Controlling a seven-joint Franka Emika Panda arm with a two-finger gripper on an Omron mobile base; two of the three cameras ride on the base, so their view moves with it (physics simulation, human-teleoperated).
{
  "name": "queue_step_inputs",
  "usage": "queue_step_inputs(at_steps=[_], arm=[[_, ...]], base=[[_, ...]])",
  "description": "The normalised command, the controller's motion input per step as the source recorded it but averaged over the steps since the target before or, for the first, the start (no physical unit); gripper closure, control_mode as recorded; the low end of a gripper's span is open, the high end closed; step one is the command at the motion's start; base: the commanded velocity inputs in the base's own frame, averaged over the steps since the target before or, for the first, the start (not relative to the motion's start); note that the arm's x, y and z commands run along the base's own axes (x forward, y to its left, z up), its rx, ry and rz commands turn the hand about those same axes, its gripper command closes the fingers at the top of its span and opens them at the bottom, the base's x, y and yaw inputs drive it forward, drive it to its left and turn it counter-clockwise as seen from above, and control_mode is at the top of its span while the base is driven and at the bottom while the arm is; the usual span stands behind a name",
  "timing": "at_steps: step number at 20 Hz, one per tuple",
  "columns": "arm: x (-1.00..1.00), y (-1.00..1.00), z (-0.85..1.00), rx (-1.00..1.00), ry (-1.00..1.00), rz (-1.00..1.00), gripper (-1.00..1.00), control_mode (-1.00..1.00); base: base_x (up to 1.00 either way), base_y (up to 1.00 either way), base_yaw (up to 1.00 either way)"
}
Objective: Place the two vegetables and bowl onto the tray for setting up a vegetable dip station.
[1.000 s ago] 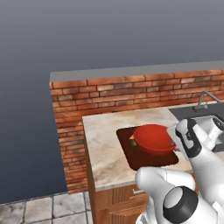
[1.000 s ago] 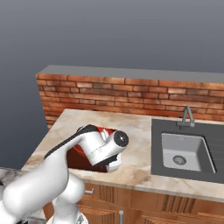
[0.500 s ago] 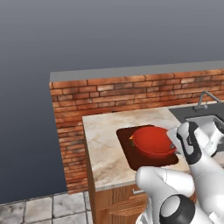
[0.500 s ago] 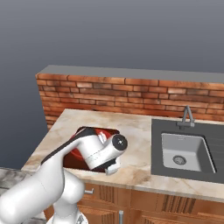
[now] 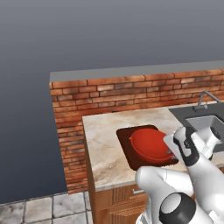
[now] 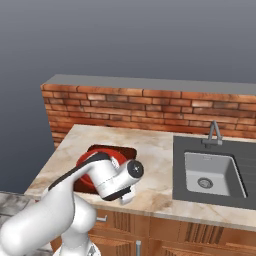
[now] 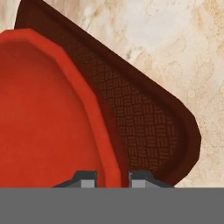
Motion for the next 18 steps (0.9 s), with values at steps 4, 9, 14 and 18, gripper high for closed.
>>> queue_step_inputs(at_steps=[4, 9, 14, 18], arm=[[0.00, 0.00, -0.06, 0.00, 0.00, 0.03, 1.00, -1.00], [0.00, 0.00, 0.00, 0.00, 0.00, 0.02, 1.00, -1.00], [0.07, 0.00, 0.00, 0.00, 0.00, 0.00, 1.00, -1.00], [0.28, 0.00, -0.06, 0.00, 0.00, 0.00, 1.00, -1.00]], base=[[0.00, 0.00, 0.00], [0.00, 0.00, 0.00], [0.00, 0.00, 0.00], [0.00, 0.00, 0.00]])
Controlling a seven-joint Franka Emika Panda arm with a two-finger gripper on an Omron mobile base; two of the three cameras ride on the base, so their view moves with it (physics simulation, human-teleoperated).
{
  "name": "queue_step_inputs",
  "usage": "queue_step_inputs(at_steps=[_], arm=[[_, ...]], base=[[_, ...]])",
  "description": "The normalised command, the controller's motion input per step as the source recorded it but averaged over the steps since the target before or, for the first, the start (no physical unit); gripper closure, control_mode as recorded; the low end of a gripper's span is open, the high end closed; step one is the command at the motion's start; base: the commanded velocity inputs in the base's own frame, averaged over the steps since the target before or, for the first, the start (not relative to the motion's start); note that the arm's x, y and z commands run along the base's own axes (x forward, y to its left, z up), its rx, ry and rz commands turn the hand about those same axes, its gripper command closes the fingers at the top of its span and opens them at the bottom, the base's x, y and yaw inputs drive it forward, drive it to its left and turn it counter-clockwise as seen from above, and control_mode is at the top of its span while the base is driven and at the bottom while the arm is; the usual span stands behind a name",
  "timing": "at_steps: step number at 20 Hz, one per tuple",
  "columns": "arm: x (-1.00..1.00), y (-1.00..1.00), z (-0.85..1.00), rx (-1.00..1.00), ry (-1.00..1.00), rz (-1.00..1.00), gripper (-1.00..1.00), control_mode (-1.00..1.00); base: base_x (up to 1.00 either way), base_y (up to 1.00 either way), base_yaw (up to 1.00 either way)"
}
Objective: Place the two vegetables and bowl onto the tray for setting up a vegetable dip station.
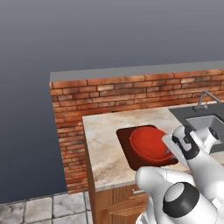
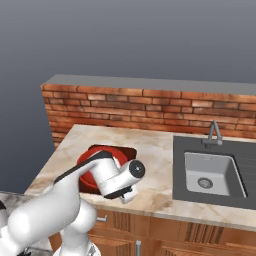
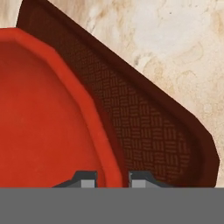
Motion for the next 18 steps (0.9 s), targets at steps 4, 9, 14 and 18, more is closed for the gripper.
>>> queue_step_inputs(at_steps=[4, 9, 14, 18], arm=[[0.17, 0.00, -0.15, 0.00, 0.00, 0.00, 1.00, -1.00], [0.00, 0.00, -0.01, 0.00, 0.00, 0.02, 1.00, -1.00], [0.00, 0.00, 0.00, 0.00, 0.00, 0.00, -1.00, -1.00], [0.00, 0.00, 0.00, 0.00, 0.00, 0.00, -1.00, -1.00]], base=[[0.00, 0.00, 0.00], [0.00, 0.00, 0.00], [0.00, 0.00, 0.00], [0.00, 0.00, 0.00]])
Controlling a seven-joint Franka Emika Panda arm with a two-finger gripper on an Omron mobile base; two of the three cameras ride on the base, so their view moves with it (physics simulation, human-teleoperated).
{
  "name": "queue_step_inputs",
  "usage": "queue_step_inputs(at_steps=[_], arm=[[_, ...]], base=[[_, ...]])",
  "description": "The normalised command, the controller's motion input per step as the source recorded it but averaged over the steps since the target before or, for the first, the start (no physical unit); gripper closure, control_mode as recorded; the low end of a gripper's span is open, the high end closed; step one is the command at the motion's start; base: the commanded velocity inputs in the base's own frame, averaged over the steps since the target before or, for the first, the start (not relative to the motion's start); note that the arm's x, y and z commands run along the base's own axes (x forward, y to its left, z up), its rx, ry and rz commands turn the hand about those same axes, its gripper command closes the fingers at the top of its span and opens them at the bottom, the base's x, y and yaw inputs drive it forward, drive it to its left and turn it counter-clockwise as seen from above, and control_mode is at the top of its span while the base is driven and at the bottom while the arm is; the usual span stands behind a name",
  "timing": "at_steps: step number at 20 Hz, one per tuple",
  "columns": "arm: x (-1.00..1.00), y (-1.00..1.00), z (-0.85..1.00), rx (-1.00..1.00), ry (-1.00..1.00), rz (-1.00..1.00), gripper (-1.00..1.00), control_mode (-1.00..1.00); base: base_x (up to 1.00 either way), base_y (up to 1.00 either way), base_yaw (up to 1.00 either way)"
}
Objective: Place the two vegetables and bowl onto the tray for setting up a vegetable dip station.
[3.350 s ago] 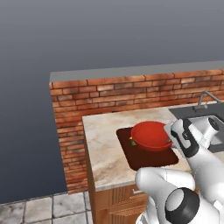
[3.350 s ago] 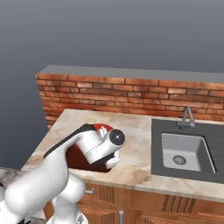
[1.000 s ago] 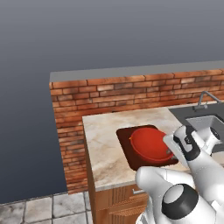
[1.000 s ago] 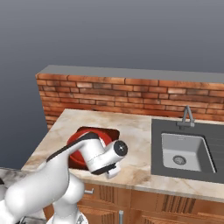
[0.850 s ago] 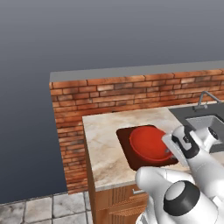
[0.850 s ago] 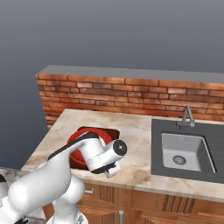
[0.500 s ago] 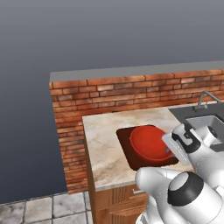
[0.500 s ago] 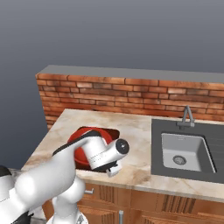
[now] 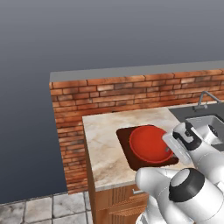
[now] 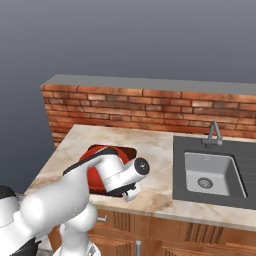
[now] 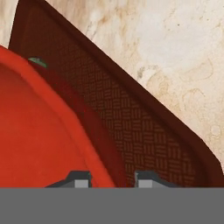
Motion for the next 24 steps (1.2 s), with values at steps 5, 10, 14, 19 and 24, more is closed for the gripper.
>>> queue_step_inputs(at_steps=[5, 10, 14, 19, 24], arm=[[0.00, 0.00, 0.00, 0.00, 0.00, 0.00, -1.00, -1.00], [0.00, -0.05, 0.01, 0.00, 0.00, 0.00, -1.00, -1.00], [-0.08, -0.26, 0.27, 0.00, 0.00, 0.00, -1.00, -1.00], [-0.35, -0.30, 0.49, 0.00, 0.00, 0.00, -1.00, -1.00], [-0.57, -0.11, 0.64, -0.01, 0.00, -0.02, -1.00, -1.00]], base=[[0.00, 0.00, 0.00], [0.00, 0.00, 0.00], [0.00, 0.00, 0.00], [0.00, 0.00, 0.00], [0.00, 0.00, 0.00]])
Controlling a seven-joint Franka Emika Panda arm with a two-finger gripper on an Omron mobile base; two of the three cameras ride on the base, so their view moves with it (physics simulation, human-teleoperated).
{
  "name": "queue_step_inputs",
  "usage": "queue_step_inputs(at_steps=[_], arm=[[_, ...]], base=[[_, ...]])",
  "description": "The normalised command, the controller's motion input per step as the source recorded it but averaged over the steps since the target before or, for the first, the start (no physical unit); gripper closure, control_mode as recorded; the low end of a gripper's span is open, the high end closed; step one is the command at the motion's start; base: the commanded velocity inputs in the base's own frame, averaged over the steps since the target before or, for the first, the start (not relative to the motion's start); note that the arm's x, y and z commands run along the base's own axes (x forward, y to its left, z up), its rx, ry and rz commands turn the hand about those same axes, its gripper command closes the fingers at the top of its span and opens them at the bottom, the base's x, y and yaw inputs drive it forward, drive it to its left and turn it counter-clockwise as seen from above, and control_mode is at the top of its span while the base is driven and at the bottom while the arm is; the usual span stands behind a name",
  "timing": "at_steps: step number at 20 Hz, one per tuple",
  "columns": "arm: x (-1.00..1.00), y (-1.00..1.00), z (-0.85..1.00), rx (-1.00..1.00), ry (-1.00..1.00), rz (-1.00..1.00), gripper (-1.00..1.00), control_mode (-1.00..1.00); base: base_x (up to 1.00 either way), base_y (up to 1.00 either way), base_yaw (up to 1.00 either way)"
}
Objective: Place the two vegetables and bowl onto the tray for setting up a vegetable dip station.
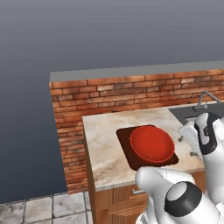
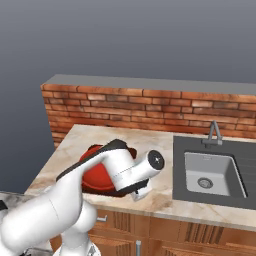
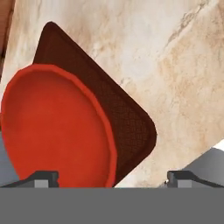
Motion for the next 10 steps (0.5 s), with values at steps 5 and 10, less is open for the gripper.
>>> queue_step_inputs(at_steps=[5, 10], arm=[[-0.70, 0.05, 0.78, -0.03, 0.00, -0.06, -1.00, -1.00], [-0.80, 0.28, 0.76, -0.11, -0.01, -0.08, -1.00, -1.00]], base=[[0.00, 0.00, 0.00], [0.00, 0.00, 0.00]])
